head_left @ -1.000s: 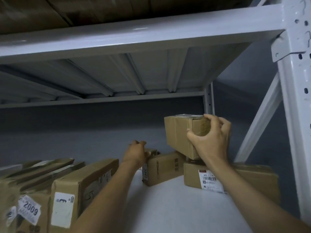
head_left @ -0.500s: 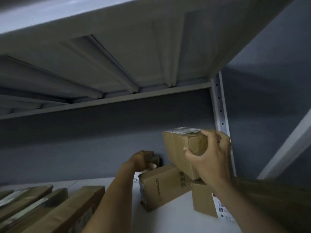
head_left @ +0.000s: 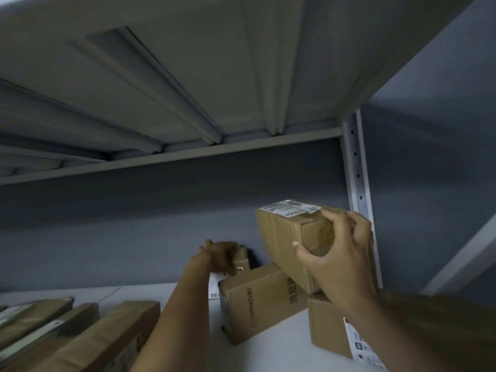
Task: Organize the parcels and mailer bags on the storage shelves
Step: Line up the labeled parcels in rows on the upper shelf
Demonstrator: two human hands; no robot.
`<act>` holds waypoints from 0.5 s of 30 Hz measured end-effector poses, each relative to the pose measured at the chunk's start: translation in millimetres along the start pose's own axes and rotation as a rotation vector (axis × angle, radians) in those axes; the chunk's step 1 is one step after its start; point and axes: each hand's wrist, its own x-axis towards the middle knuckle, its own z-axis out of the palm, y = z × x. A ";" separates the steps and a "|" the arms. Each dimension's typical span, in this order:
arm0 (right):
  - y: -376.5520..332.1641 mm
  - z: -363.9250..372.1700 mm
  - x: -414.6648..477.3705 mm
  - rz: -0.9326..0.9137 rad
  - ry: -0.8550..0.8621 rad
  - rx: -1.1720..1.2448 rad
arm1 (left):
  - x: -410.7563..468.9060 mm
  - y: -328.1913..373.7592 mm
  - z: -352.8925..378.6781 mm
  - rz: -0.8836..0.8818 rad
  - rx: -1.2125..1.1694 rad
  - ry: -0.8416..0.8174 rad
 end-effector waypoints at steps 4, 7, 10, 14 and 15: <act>-1.3 -0.4 0.3 0.003 -0.013 0.012 | -1.7 -0.4 -2.7 0.041 -0.129 0.219; -3.1 -1.4 1.4 -0.004 -0.015 0.013 | -10.6 6.0 -10.4 0.047 -0.281 0.335; -10.5 -5.6 4.4 0.024 0.010 0.029 | -30.3 19.2 -20.4 0.017 -0.517 0.500; -26.1 -17.5 5.3 0.022 0.087 0.059 | -68.8 42.6 -37.5 -0.003 -0.779 0.695; -30.2 -21.4 5.0 0.020 0.104 0.071 | -79.5 47.2 -41.3 -0.020 -0.780 0.739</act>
